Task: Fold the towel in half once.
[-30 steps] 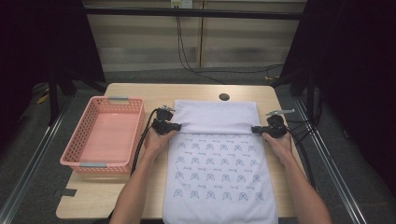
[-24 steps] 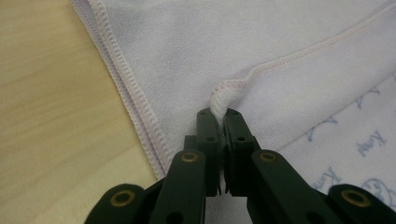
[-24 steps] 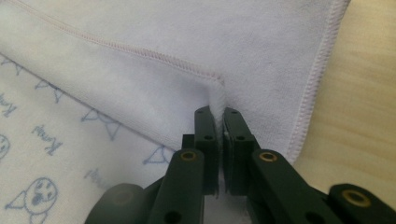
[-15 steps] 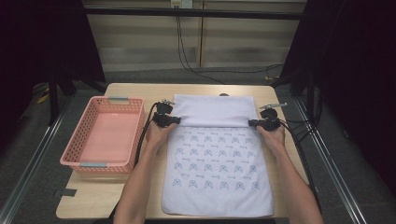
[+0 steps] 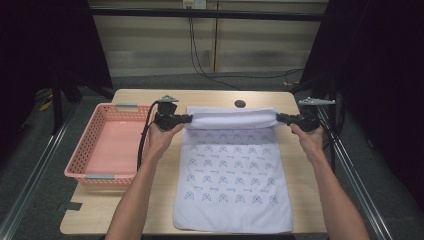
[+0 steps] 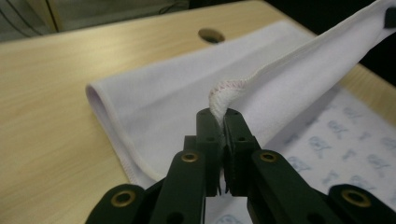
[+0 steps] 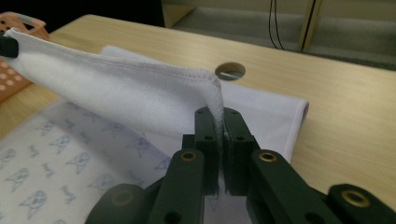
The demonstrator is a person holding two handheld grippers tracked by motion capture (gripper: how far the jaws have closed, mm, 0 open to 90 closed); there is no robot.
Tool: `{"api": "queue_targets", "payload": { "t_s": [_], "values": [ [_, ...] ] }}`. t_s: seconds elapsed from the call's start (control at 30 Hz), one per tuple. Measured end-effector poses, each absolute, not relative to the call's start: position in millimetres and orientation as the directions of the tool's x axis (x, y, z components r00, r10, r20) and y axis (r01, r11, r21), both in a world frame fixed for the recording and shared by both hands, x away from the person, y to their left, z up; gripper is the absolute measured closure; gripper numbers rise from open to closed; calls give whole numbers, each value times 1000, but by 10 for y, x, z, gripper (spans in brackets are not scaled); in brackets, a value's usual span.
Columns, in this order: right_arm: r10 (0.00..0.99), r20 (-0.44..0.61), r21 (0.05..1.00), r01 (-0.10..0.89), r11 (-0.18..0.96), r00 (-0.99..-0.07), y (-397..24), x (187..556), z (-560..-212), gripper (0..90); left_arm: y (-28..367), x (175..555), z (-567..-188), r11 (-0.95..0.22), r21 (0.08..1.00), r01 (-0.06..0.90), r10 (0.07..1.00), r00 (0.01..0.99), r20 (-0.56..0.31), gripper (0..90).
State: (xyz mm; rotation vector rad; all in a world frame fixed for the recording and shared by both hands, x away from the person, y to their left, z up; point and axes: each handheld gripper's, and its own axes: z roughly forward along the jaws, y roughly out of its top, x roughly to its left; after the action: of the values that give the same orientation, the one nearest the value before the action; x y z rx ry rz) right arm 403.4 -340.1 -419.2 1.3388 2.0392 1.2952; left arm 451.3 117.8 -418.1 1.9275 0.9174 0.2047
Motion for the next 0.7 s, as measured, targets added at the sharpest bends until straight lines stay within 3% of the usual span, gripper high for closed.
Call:
{"api": "queue_targets", "payload": {
  "t_s": [0.33, 0.7],
  "values": [
    [825, 161, 899, 425, 104, -542, -3427, 3630, -3701, 868, 1362, 4125, -3543, -222, 882, 416, 611, 764, -207, 870],
    [787, 127, 931, 346, 115, -603, -3415, 3168, -3228, 868, 1499, 3573, -3142, -222, 918, 329, 552, 818, -160, 870]
  ]
}}
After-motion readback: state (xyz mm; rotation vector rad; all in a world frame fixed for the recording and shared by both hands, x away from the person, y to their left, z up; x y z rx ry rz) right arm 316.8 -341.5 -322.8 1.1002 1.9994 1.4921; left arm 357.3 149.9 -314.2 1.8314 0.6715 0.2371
